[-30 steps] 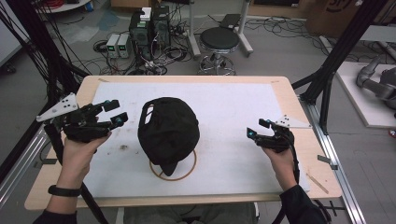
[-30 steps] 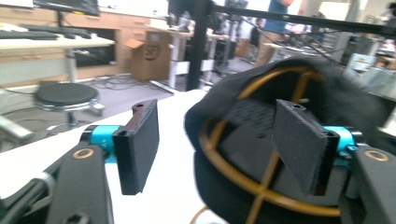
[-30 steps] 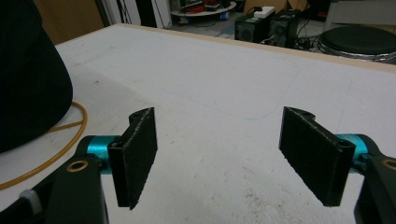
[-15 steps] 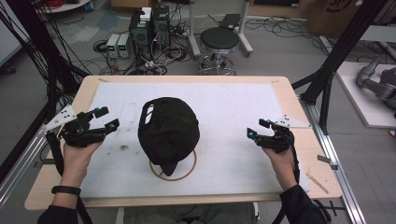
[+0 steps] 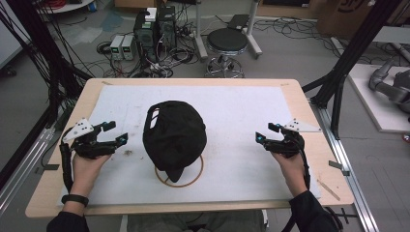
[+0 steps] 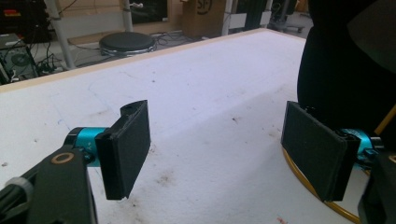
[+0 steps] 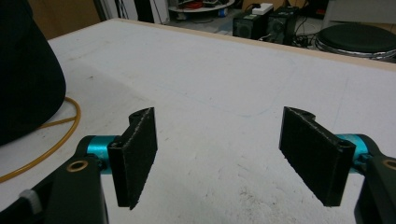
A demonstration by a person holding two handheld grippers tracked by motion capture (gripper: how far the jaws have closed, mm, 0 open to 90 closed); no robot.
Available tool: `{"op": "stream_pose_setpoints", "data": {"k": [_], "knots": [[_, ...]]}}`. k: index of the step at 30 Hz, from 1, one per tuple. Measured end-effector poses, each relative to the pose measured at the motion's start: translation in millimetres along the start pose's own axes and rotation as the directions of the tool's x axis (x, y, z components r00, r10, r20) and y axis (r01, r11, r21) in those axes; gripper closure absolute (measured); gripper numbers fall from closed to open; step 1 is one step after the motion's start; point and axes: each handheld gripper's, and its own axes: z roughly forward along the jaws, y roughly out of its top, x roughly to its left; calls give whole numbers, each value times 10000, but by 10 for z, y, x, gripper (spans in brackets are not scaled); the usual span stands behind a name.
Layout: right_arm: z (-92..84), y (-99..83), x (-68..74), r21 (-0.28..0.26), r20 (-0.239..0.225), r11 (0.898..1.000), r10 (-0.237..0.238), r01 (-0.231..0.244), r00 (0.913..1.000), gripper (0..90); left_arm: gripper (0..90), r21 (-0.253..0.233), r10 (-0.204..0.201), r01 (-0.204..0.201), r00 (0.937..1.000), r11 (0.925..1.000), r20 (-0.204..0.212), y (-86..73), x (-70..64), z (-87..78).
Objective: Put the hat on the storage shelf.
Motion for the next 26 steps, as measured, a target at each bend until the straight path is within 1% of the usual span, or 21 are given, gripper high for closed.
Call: {"op": "stream_pose_setpoints", "data": {"k": [2, 6, 7, 9, 12, 26], "knots": [[-3, -1, -4, 24, 12, 10000, 22, -22, 10000, 276, 239, 33, -70, 69, 10000, 10000, 55, 0, -3, 7], [-18, -5, -26, 17, 133, 9999, -102, 102, 9999, 277, 235, 140, -17, 17, 10000, 9999, 32, 1, -12, 8], [-24, -5, -28, 45, 134, 10000, -57, 56, 9999, 277, 235, 182, 12, -12, 10000, 9998, -4, 3, -15, 5], [-38, -8, -39, 63, 198, 10000, -22, 21, 9998, 276, 231, 115, -58, 58, 10000, 9999, -7, 6, -22, 4], [-50, -11, -55, 36, 238, 10000, -14, 14, 9997, 276, 230, 176, 29, -29, 10000, 9998, -22, 7, -20, 7], [-60, -13, -64, 51, 257, 10000, -16, 15, 9997, 276, 229, 336, 34, -30, 9999, 9994, -118, -4, -15, 23]]}}
